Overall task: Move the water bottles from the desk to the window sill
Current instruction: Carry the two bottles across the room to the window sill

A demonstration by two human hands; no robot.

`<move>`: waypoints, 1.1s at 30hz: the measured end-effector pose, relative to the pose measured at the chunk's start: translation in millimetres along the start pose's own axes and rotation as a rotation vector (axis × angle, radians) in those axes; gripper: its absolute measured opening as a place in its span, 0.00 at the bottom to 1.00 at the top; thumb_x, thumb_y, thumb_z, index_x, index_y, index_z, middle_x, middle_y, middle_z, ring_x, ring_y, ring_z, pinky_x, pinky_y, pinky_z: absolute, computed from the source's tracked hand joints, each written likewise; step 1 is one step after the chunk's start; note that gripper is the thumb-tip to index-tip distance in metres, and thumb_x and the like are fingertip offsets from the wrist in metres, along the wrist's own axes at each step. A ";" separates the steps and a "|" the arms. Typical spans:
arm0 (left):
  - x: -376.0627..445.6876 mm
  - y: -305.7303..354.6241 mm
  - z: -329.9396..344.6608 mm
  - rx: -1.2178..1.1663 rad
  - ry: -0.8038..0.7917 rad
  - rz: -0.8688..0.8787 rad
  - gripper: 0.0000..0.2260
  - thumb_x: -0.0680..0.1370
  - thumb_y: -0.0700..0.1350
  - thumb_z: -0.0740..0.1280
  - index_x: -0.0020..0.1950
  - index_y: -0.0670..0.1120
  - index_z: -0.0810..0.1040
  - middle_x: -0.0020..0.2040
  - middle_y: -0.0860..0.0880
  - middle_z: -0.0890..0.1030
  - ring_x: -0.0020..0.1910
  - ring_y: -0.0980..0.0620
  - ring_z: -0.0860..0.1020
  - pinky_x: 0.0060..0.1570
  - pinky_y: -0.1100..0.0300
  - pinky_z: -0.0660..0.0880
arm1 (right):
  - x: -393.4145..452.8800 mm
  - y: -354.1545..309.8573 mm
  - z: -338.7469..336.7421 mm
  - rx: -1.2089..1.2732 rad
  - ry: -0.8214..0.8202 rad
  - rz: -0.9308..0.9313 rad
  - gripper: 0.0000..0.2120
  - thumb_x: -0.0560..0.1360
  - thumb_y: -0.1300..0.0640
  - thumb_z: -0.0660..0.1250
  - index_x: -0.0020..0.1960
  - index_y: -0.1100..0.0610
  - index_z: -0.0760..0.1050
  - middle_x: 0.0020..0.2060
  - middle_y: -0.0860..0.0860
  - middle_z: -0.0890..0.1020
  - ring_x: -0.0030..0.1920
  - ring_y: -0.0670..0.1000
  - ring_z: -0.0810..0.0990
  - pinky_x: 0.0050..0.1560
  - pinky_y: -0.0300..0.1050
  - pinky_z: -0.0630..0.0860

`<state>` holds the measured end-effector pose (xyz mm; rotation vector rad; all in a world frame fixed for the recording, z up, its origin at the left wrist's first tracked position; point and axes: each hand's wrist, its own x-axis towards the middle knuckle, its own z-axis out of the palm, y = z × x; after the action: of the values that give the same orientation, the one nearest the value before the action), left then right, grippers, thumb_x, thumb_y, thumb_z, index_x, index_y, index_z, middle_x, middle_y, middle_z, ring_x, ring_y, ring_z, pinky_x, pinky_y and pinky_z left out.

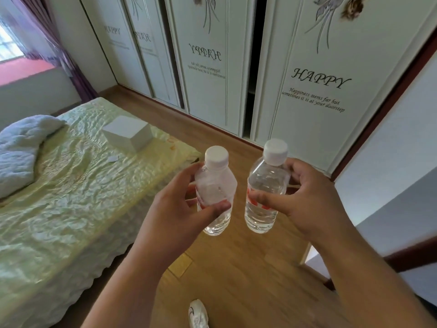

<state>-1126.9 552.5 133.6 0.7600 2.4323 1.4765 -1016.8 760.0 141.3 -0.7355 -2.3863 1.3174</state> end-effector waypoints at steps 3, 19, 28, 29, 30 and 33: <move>43.8 -5.9 -16.8 0.002 -0.037 0.056 0.35 0.66 0.58 0.81 0.70 0.64 0.71 0.59 0.64 0.82 0.56 0.65 0.81 0.59 0.56 0.81 | 28.4 -13.8 14.3 -0.020 0.061 0.017 0.37 0.58 0.34 0.79 0.65 0.41 0.73 0.56 0.36 0.80 0.52 0.38 0.79 0.45 0.34 0.71; 196.8 -57.7 -60.3 -0.053 -0.146 0.086 0.33 0.67 0.56 0.82 0.69 0.65 0.72 0.58 0.68 0.81 0.56 0.68 0.80 0.57 0.59 0.80 | 145.4 -41.7 81.0 -0.080 0.153 0.080 0.40 0.58 0.31 0.78 0.67 0.42 0.74 0.60 0.40 0.82 0.58 0.45 0.81 0.59 0.51 0.79; 281.3 -53.8 -32.7 0.015 -0.075 0.050 0.37 0.65 0.60 0.81 0.71 0.65 0.71 0.62 0.64 0.81 0.61 0.62 0.80 0.61 0.50 0.79 | 248.3 -19.9 62.9 -0.028 0.096 0.035 0.39 0.57 0.30 0.77 0.65 0.41 0.73 0.57 0.35 0.80 0.54 0.39 0.80 0.49 0.33 0.72; 291.5 -50.1 -26.8 0.029 -0.064 0.047 0.37 0.65 0.61 0.81 0.71 0.65 0.71 0.62 0.64 0.80 0.61 0.62 0.80 0.61 0.51 0.79 | 262.1 -17.1 57.6 -0.018 0.084 0.031 0.38 0.58 0.32 0.78 0.65 0.40 0.73 0.55 0.35 0.81 0.53 0.36 0.79 0.46 0.31 0.70; 301.9 -45.6 -20.7 0.039 -0.053 0.042 0.37 0.65 0.61 0.81 0.71 0.65 0.70 0.62 0.65 0.80 0.61 0.63 0.80 0.61 0.51 0.79 | 276.1 -14.6 51.8 -0.012 0.069 0.024 0.37 0.59 0.34 0.79 0.65 0.41 0.73 0.55 0.35 0.81 0.51 0.35 0.78 0.45 0.30 0.69; 334.4 -32.3 -3.0 0.051 -0.022 0.039 0.36 0.65 0.60 0.81 0.70 0.66 0.71 0.60 0.67 0.80 0.60 0.66 0.79 0.60 0.55 0.80 | 319.0 -8.9 32.5 -0.010 0.038 -0.006 0.34 0.60 0.36 0.81 0.62 0.39 0.74 0.52 0.34 0.81 0.48 0.29 0.78 0.41 0.26 0.68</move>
<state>-1422.5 712.1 138.8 0.8342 2.4608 1.4177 -1296.3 917.3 140.5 -0.7492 -2.3654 1.2786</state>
